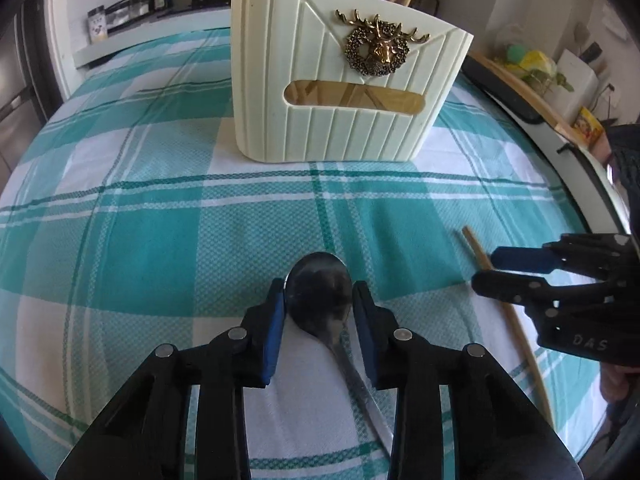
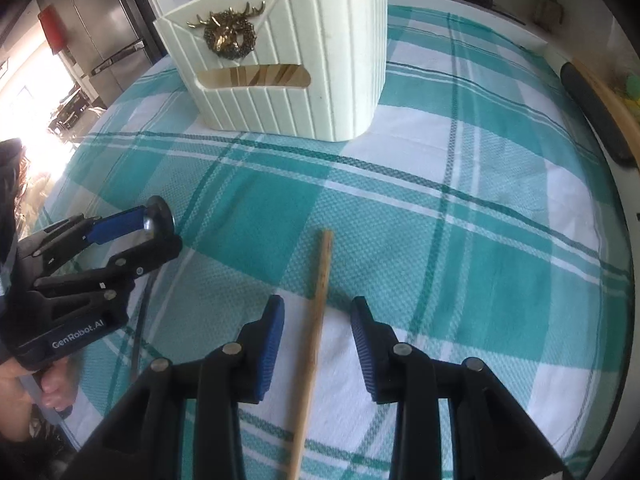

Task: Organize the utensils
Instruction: 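Close the left tool on the metal spoon while the right tool grasps the last chopstick, then carry the spoon and chopstick with both tools above the cream basket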

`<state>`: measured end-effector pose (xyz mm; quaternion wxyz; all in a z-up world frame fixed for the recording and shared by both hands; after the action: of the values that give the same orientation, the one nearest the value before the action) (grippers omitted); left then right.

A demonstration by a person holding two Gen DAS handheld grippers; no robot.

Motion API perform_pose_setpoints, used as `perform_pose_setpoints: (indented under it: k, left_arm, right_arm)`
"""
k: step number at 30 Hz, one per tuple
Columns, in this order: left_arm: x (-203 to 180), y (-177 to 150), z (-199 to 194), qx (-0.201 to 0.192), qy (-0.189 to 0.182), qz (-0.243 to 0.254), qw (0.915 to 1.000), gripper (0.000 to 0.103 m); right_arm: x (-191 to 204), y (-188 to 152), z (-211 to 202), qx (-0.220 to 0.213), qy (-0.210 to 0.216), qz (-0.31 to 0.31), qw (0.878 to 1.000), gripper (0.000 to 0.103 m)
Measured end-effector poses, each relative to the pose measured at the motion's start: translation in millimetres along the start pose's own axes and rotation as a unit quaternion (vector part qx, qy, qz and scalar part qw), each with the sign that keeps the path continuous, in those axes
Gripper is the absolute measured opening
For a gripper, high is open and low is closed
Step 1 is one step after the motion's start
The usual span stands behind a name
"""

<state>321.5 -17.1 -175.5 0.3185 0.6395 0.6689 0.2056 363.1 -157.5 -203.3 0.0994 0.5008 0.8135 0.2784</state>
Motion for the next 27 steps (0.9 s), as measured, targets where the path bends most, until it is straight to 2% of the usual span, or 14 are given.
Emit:
perform_pose_setpoints:
  k: [1, 2, 3, 6, 9, 14, 19, 27]
  left_arm:
    - [3.6, 1.3, -0.3, -0.004, -0.011, -0.006, 0.9999, 0.017]
    - [6.9, 2.9, -0.8, -0.011, -0.022, -0.009, 0.9997, 0.006]
    - [9.3, 4.9, -1.2, -0.015, -0.037, -0.015, 0.9991, 0.002]
    - [12.5, 9.2, -6.8, -0.03, -0.038, -0.007, 0.9988, 0.001]
    - [13.8, 14.7, -22.4, -0.055, -0.046, -0.004, 0.9974, 0.0]
    - [17.9, 26.5, -56.0, -0.09, -0.044, -0.002, 0.995, 0.0]
    - [18.0, 44.5, -100.4, -0.133, -0.04, 0.009, 0.9902, 0.0]
    - [20.4, 61.7, -158.5, -0.202, -0.035, 0.016, 0.9787, 0.0]
  right_arm:
    - [0.9, 4.3, 2.2, -0.005, -0.004, -0.004, 1.0, 0.034]
    - [2.2, 7.6, 4.3, -0.003, -0.011, -0.007, 1.0, 0.018]
    - [3.6, 10.4, 5.5, -0.001, -0.022, -0.014, 1.0, 0.007]
    - [4.0, 14.3, 6.3, -0.003, -0.022, -0.016, 1.0, 0.006]
    - [0.9, 15.5, -9.3, -0.028, -0.01, 0.009, 1.0, 0.006]
    - [-1.0, 21.5, -60.1, -0.088, 0.008, 0.032, 0.996, 0.006]
    - [9.7, 27.1, -118.1, -0.143, 0.022, 0.025, 0.989, 0.006]
    - [34.4, 30.4, -188.5, -0.228, 0.005, 0.002, 0.974, 0.006]
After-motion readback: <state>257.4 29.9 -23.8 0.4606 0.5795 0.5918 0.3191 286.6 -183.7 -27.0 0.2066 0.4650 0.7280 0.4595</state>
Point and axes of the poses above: each gripper's, at about its wrist camera, not at the fingertips, and z roughly the way its jaws point, x to its left, y to its top, the point moved 2 cm from there along z, roughly the way its jaws point, and after that the axes turned 9 degrees about -x, right-handed, at the moved point
